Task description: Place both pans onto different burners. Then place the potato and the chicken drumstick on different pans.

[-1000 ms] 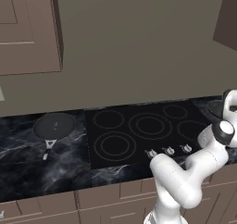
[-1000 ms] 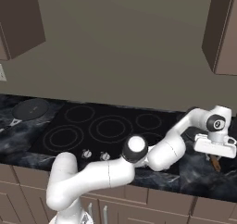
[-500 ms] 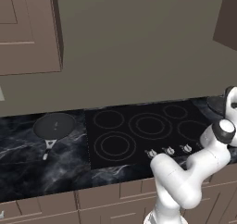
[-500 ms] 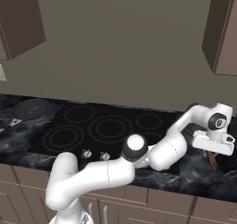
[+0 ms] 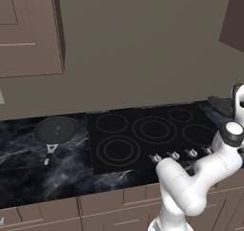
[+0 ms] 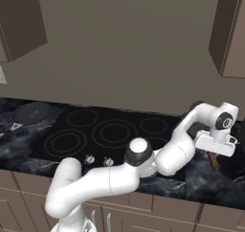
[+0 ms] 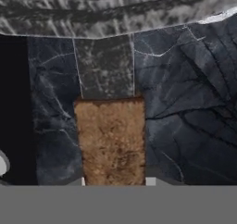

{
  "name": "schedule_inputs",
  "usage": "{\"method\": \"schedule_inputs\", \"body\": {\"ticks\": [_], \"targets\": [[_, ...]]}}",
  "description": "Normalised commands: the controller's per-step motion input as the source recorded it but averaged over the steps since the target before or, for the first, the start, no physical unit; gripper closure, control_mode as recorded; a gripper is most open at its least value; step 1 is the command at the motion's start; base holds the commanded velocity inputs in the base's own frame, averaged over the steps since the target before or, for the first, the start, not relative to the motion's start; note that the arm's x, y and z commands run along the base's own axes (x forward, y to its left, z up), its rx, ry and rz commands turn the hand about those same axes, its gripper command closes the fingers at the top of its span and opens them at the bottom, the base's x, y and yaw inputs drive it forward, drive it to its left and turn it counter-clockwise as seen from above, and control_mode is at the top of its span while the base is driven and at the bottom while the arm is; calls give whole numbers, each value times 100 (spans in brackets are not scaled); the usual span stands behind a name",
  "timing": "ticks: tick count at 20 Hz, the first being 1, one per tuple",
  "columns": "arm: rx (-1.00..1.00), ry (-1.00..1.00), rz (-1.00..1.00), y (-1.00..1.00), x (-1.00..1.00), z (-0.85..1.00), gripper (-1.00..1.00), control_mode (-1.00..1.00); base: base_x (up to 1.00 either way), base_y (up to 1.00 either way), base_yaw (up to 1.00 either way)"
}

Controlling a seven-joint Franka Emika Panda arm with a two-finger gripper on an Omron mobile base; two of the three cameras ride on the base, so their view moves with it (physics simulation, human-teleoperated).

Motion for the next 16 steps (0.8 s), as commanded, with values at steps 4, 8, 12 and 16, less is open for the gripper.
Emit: {"method": "schedule_inputs", "body": {"ticks": [4, 8, 12, 16], "targets": [[-7, -5, 24, 67, -33, 0, 100, -100, 0, 0, 0], [-6, -7, 26, 55, -43, 0, 100, -100, 0, 0, 0], [-7, -11, 28, 53, -50, 0, 100, -100, 0, 0, 0], [-10, -20, 24, 57, -49, 0, 100, -100, 0, 0, 0]]}}
